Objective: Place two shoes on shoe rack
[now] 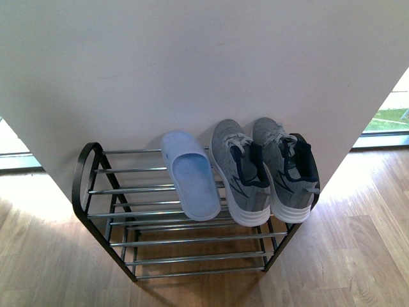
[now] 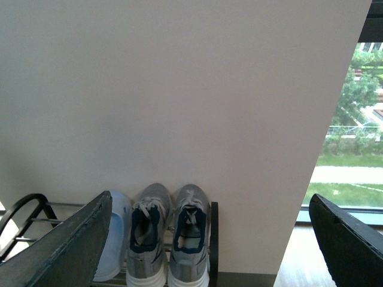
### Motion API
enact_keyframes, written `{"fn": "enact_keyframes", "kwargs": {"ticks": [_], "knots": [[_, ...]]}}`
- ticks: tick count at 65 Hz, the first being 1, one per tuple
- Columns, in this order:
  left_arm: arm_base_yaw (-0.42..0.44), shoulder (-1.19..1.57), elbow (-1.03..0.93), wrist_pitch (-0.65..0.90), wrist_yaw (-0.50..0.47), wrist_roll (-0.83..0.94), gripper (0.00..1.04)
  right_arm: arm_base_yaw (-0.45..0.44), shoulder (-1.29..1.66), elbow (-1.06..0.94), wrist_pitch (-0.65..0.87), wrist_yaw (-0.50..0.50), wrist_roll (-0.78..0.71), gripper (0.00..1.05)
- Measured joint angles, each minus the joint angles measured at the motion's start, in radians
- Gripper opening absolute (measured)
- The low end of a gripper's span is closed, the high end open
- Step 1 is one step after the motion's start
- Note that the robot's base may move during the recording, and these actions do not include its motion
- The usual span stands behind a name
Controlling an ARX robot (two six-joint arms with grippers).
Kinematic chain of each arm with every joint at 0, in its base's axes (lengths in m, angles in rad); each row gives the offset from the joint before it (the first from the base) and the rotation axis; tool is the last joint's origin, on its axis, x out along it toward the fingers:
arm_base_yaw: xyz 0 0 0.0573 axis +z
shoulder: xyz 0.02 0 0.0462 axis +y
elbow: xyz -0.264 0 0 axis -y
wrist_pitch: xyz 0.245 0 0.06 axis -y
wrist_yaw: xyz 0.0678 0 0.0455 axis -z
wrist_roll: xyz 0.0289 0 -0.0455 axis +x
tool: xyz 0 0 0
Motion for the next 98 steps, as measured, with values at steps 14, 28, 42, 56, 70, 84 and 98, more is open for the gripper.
{"fn": "enact_keyframes", "kwargs": {"ticks": [14,28,42,56,70,84,98], "knots": [[0.119,0.388,0.008,0.239,0.117,-0.137,0.02,0.0,0.0,0.0,0.0,0.0,0.0,0.95],[0.129,0.931,0.079,0.561,0.288,-0.159,0.02,0.0,0.0,0.0,0.0,0.0,0.0,0.95],[0.049,1.246,0.259,0.637,0.393,-0.13,0.02,0.0,0.0,0.0,0.0,0.0,0.0,0.95],[-0.05,1.432,0.43,0.616,0.434,-0.071,0.02,0.0,0.0,0.0,0.0,0.0,0.0,0.95],[-0.106,1.569,0.593,0.562,0.439,-0.059,0.02,0.0,0.0,0.0,0.0,0.0,0.0,0.95],[-0.121,1.675,0.709,0.56,0.437,-0.093,0.02,0.0,0.0,0.0,0.0,0.0,0.0,0.95],[-0.135,1.752,0.782,0.548,0.417,-0.116,0.02,0.0,0.0,0.0,0.0,0.0,0.0,0.95]]}}
